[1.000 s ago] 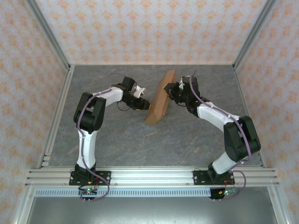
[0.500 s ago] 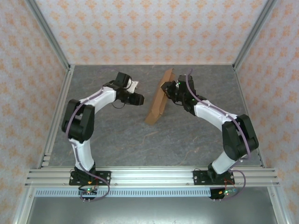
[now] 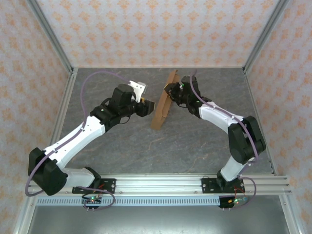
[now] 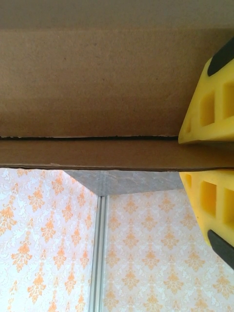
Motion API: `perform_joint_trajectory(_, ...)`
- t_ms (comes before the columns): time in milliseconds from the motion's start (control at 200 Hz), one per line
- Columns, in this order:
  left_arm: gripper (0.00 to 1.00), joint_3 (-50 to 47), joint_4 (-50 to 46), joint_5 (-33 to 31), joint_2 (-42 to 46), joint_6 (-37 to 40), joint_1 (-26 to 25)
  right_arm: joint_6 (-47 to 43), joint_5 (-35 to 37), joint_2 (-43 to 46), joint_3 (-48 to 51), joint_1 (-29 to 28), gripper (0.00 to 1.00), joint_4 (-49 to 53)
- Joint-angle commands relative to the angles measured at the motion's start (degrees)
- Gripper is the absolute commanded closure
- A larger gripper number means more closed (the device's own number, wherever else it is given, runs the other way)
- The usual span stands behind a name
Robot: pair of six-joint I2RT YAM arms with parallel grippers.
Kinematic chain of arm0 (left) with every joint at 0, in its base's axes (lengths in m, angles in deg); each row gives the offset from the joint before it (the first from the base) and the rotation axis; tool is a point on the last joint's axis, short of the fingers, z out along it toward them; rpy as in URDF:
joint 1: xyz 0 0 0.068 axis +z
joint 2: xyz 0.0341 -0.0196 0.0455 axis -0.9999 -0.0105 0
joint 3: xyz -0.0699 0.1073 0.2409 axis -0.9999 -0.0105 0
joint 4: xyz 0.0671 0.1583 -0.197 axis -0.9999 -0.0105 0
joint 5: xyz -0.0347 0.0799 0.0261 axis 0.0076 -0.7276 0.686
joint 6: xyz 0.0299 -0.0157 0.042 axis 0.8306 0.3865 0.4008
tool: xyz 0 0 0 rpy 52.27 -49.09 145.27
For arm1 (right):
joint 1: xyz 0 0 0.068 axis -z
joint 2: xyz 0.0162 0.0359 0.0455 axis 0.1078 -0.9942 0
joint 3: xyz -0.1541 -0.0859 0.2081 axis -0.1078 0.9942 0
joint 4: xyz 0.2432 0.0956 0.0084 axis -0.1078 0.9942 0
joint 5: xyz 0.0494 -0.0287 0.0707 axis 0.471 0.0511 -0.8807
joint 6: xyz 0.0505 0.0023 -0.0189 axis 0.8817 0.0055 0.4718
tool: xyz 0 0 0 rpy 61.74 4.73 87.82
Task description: Fold the paper box
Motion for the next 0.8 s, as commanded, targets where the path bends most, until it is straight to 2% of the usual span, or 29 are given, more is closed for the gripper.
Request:
perform_joint_trajectory(0, 0.41, 0.04, 1.6, -5.04, -0.63, 4.23, -3.49, 1.67, -0.19, -1.96, -0.9, -0.15, 0.84, -1.13)
perform_joint_trajectory(135, 0.38, 2.62, -0.51, -11.3, -3.83, 11.04, -7.85, 3.3, -1.21, -3.13, -1.11, -0.22, 0.84, -2.85)
perform_joint_trajectory(470, 0.36, 5.37, 0.74, -20.75, -11.56, 19.95, -12.48, 4.1, -1.17, -3.81, -1.85, -0.19, 0.84, -2.24)
perform_joint_trajectory(611, 0.35, 5.57, 1.5, -27.01, -13.83, 23.07, -13.76, 4.39, -1.24, -3.95, -2.13, -0.19, 0.84, -2.17)
perform_joint_trajectory(796, 0.32, 5.44, 1.54, -28.98, -15.4, 24.51, -13.91, 4.56, -0.93, -4.03, -2.4, -0.15, 0.84, -1.99)
